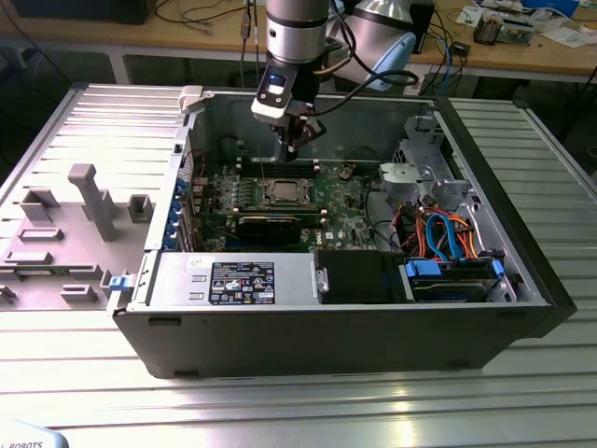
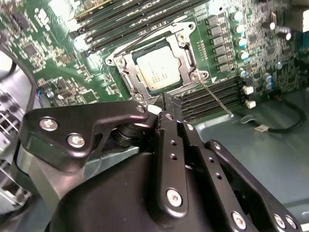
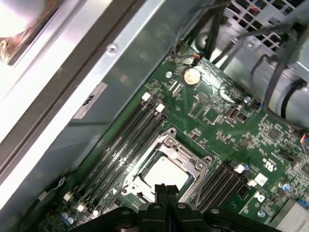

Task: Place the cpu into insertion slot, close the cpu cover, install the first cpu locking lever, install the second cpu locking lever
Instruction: 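Install the first cpu locking lever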

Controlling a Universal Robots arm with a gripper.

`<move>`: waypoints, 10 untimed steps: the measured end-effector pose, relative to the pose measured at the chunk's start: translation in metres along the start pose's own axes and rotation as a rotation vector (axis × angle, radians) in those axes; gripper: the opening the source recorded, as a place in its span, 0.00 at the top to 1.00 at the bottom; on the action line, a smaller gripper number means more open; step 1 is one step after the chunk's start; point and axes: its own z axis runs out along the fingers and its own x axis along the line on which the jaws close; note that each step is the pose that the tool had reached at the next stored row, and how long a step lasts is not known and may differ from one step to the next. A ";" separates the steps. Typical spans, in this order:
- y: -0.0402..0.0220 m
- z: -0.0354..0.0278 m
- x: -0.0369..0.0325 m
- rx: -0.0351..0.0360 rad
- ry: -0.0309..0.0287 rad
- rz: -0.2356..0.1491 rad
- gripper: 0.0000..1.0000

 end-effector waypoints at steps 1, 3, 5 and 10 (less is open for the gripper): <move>0.0000 0.0000 0.0000 0.0000 0.0002 -0.018 0.89; 0.0000 0.0000 0.0000 0.0002 0.0005 -0.043 0.89; 0.0000 0.0000 0.0000 0.0002 0.0006 -0.045 0.89; 0.0000 0.0000 0.0000 0.0002 0.0006 -0.048 0.89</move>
